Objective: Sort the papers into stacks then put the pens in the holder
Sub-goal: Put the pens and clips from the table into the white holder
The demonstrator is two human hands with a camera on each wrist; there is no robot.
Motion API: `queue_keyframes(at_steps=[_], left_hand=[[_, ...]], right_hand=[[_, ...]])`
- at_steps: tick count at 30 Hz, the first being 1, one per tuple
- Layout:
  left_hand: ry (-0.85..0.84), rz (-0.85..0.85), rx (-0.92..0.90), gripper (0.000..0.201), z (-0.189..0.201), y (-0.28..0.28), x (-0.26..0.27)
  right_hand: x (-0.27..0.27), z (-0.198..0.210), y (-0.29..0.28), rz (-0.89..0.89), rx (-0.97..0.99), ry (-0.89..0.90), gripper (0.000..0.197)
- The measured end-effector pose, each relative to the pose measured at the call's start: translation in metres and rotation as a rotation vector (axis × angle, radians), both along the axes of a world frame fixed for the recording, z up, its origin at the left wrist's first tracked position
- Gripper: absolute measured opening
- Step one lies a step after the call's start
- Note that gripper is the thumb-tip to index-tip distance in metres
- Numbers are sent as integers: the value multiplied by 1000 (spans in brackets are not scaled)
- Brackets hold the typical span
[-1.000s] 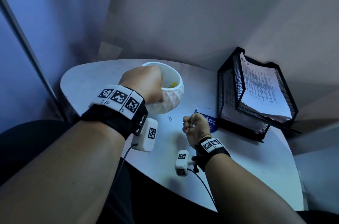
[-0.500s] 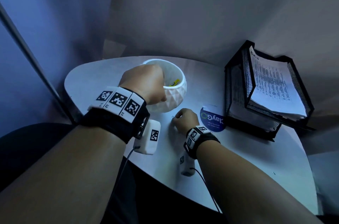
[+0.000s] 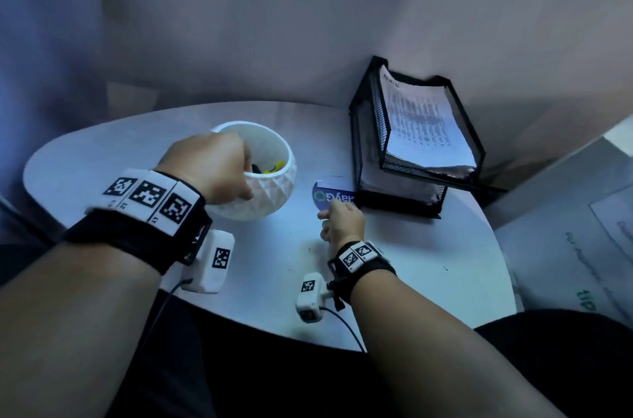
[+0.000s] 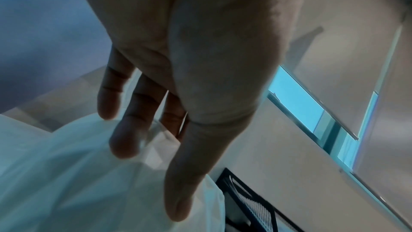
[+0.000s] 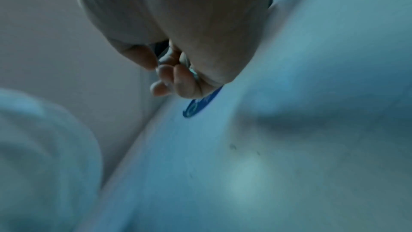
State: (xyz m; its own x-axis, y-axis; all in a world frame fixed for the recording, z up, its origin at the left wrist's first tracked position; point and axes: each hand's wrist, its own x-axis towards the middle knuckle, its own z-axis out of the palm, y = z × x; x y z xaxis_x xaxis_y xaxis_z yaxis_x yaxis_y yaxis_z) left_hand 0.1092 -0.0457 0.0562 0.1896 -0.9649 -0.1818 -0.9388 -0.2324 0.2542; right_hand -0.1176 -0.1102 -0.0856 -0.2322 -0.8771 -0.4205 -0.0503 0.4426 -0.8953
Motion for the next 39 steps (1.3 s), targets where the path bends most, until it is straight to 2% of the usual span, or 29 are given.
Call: queue_keyframes(at_steps=[3, 5, 8, 12, 16, 21, 23, 25, 26, 31, 34, 39], left_hand=[[-52, -72, 13, 26, -4, 8, -22], [-71, -135, 21, 24, -6, 15, -41], [-49, -223, 37, 21, -10, 28, -69], [-29, -318, 1, 26, -19, 44, -99], [-6, -331, -17, 32, -34, 54, -118], [30, -265, -29, 31, -46, 49, -135], [20, -224, -38, 29, -47, 39, -135], [11, -165, -41, 28, -47, 23, -131], [5, -137, -43, 29, -48, 13, -128], [-39, -44, -16, 32, -45, -52, -112], [-55, 1, 4, 29, -48, -88, -107], [-20, 70, 10, 26, -59, -140, -104]], right_hand=[[-15, 35, -1, -74, -126, -180, 24], [-18, 62, 1, -8, -219, -229, 28], [-21, 95, 12, 182, -328, -255, 25], [-36, 107, 33, 492, -337, -102, 6], [-63, 104, 46, 726, -346, 119, 24], [-106, 110, 50, 832, -421, 420, 27], [-122, 115, 43, 833, -388, 463, 28], [-135, 120, 35, 870, -323, 506, 19], [-142, 121, 32, 910, -283, 545, 16], [-170, 114, 31, 1227, -153, 846, 30], [-177, 107, 33, 1313, -81, 880, 31], [-184, 101, 26, 1330, -84, 830, 33]])
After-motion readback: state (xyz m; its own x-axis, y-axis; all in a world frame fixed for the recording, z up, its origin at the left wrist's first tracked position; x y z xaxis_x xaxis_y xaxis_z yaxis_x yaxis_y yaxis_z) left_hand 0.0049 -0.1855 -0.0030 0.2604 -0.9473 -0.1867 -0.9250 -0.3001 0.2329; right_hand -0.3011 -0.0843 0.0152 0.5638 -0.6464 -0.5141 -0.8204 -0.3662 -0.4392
